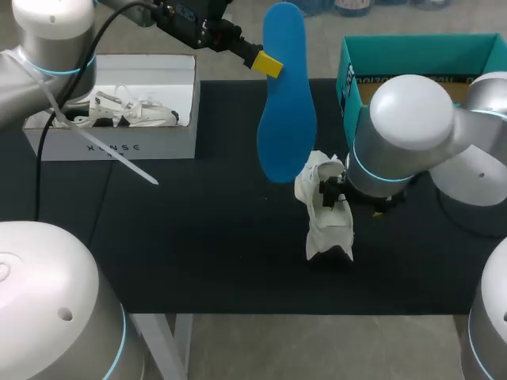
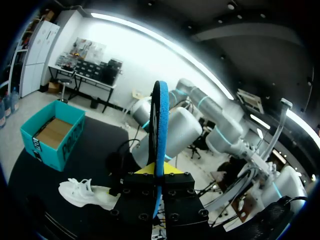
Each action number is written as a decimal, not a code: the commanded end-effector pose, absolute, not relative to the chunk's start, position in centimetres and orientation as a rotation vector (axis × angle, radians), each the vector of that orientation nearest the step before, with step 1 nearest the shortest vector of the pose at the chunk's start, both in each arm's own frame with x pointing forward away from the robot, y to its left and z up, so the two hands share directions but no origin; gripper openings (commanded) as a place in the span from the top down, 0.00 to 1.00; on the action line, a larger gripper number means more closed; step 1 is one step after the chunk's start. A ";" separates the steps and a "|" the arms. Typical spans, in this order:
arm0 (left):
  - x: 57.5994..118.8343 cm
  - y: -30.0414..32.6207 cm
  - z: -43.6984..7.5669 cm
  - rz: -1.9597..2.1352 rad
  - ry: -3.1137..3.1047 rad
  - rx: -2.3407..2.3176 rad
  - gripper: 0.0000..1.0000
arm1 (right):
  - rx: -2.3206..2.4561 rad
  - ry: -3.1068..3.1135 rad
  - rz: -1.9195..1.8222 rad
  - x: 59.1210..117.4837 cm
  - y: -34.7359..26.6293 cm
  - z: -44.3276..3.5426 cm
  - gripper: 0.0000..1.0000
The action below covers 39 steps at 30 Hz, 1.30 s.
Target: Take the shoe out of the shoebox, open the shoe tongue, remove and reinsert the insole, then place the shoe into the shoebox
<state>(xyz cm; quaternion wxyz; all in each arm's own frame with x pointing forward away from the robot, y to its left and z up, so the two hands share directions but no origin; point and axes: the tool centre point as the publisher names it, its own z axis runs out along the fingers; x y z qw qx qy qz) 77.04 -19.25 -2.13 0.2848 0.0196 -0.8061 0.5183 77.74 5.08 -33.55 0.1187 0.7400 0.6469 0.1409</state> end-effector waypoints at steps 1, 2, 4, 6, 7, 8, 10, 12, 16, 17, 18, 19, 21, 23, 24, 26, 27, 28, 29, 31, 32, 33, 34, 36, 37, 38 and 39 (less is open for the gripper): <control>77.0 -19.2 -2.1 1.386 -2.158 0.052 1.00 | 2.195 1.837 0.437 77.5 2.5 -29.9 0.00; 77.0 -19.2 -2.1 1.386 -2.158 0.052 1.00 | 2.195 1.837 0.437 77.5 2.5 -29.9 0.00; 77.0 -19.2 -2.1 1.386 -2.158 0.052 1.00 | 2.195 1.837 0.437 77.5 2.5 -29.9 0.00; 77.0 -19.2 -2.1 1.386 -2.158 0.052 1.00 | 2.195 1.837 0.437 77.5 2.5 -29.9 0.00; 77.0 -19.2 -2.1 1.386 -2.158 0.052 1.00 | 2.195 1.837 0.437 77.5 2.5 -29.9 0.00; 77.0 -19.2 -2.1 1.386 -2.158 0.052 1.00 | 2.195 1.837 0.437 77.5 2.5 -29.9 0.00; 77.0 -19.2 -2.1 1.386 -2.158 0.052 1.00 | 2.195 1.837 0.437 77.5 2.5 -29.9 0.00; 77.0 -19.2 -2.1 1.386 -2.158 0.052 1.00 | 2.195 1.837 0.437 77.5 2.5 -29.9 0.00; 77.0 -19.2 -2.1 1.386 -2.158 0.052 1.00 | 2.195 1.837 0.437 77.5 2.5 -29.9 0.00; 77.0 -19.2 -2.1 1.386 -2.158 0.052 1.00 | 2.195 1.837 0.437 77.5 2.5 -29.9 0.00; 77.0 -19.2 -2.1 1.386 -2.158 0.052 1.00 | 2.195 1.837 0.437 77.5 2.5 -29.9 0.00; 77.0 -19.2 -2.1 1.386 -2.158 0.052 1.00 | 2.195 1.837 0.437 77.5 2.5 -29.9 0.00; 77.0 -19.2 -2.1 1.386 -2.158 0.052 1.00 | 2.195 1.837 0.437 77.5 2.5 -29.9 0.00; 77.0 -19.2 -2.1 1.386 -2.158 0.052 1.00 | 2.195 1.837 0.437 77.5 2.5 -29.9 0.00; 77.0 -19.2 -2.1 1.386 -2.158 0.052 1.00 | 2.195 1.837 0.437 77.5 2.5 -29.9 0.00; 77.0 -19.2 -2.1 1.386 -2.158 0.052 1.00 | 2.195 1.837 0.437 77.5 2.5 -29.9 0.00; 77.0 -19.2 -2.1 1.386 -2.158 0.052 1.00 | 2.195 1.837 0.437 77.5 2.5 -29.9 0.00; 77.0 -19.2 -2.1 1.386 -2.158 0.052 1.00 | 2.195 1.837 0.437 77.5 2.5 -29.9 0.00; 77.0 -19.2 -2.1 1.386 -2.158 0.052 1.00 | 2.185 1.864 0.454 77.7 1.6 -29.7 0.00; 77.0 -19.2 -2.1 1.386 -2.158 0.052 1.00 | 2.213 1.928 0.475 78.1 0.0 -29.4 0.00; 77.0 -19.2 -2.1 1.386 -2.158 0.052 1.00 | 2.215 1.955 0.504 78.2 -0.7 -29.2 0.00; 77.0 -19.2 -2.1 1.386 -2.158 0.052 1.00 | 2.239 1.994 0.529 78.2 -1.4 -29.0 0.00; 77.0 -19.2 -2.1 1.386 -2.158 0.052 1.00 | 2.265 2.033 0.550 78.3 -1.9 -28.7 0.00; 77.0 -19.2 -2.1 1.386 -2.158 0.052 1.00 | 2.282 2.103 0.591 78.3 -2.5 -28.3 0.00; 77.0 -19.2 -2.1 1.386 -2.158 0.052 1.00 | 2.320 2.138 0.598 78.4 -2.8 -28.1 0.00; 77.0 -19.2 -2.1 1.386 -2.158 0.052 1.00 | 2.321 2.162 0.620 78.4 -3.1 -27.9 0.00; 77.0 -19.2 -2.1 1.386 -2.158 0.052 1.00 | 2.340 2.197 0.642 78.4 -3.5 -27.6 0.00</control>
